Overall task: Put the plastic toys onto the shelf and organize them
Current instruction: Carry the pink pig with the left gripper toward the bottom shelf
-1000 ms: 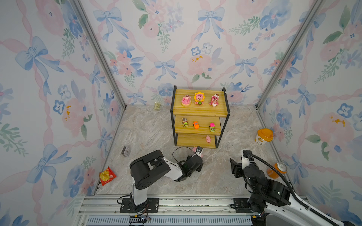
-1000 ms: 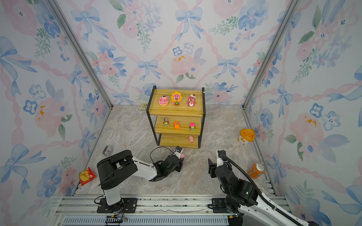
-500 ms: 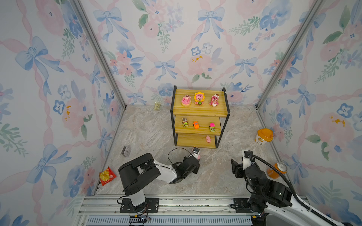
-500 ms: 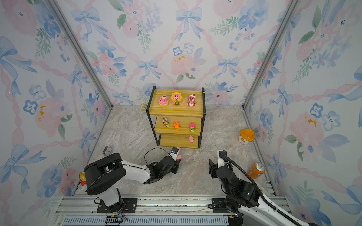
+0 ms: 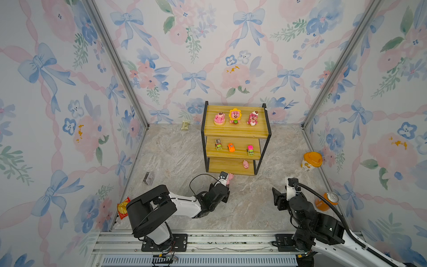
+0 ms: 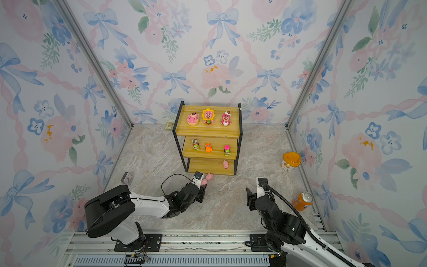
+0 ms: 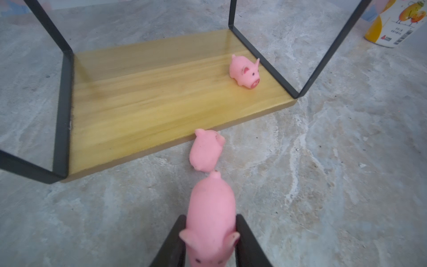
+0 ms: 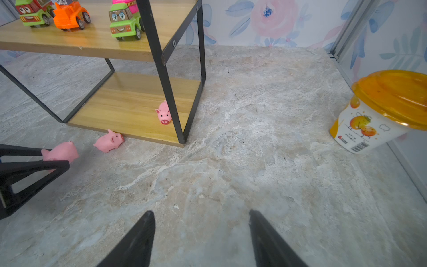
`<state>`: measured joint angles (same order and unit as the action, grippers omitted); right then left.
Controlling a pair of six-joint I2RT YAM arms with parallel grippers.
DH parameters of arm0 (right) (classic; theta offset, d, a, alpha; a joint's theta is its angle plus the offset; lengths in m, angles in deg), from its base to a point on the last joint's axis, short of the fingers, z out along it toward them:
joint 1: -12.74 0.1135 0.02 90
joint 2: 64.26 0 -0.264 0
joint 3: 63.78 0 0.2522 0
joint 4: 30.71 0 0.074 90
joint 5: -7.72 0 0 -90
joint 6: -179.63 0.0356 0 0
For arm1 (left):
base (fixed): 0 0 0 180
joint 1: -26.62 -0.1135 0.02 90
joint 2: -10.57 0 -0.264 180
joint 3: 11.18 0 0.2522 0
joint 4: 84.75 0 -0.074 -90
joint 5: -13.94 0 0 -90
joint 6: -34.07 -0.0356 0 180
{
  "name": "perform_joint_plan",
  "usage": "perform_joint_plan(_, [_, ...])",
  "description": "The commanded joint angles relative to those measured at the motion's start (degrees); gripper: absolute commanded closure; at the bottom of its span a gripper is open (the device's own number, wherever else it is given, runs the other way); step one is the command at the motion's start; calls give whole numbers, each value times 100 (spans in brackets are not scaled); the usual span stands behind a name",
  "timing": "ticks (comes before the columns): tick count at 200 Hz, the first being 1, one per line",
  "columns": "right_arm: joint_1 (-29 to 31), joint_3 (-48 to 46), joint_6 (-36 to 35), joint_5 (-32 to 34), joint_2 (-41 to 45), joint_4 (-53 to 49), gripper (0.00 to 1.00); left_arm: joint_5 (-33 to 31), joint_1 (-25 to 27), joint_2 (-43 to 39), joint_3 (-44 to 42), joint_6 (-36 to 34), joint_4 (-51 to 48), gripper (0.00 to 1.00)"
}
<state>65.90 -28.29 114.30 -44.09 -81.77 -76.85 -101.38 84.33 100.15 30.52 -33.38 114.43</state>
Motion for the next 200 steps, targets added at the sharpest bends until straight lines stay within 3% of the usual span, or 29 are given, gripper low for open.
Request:
perform_joint_plan(1, [-61,68,-6,30,20,56,33,-241,-192,-98,-10,-55,-42,66])
perform_joint_plan(42, [-61,50,-15,19,29,74,33,-384,-503,114,0,-188,395,67])
perform_joint_plan(122, [-83,24,-67,39,-11,143,33,-552,-562,990,80,-285,1547,67])
perform_joint_plan(200, [-130,24,-79,39,-146,194,33,-403,-794,1166,229,-334,1653,66])
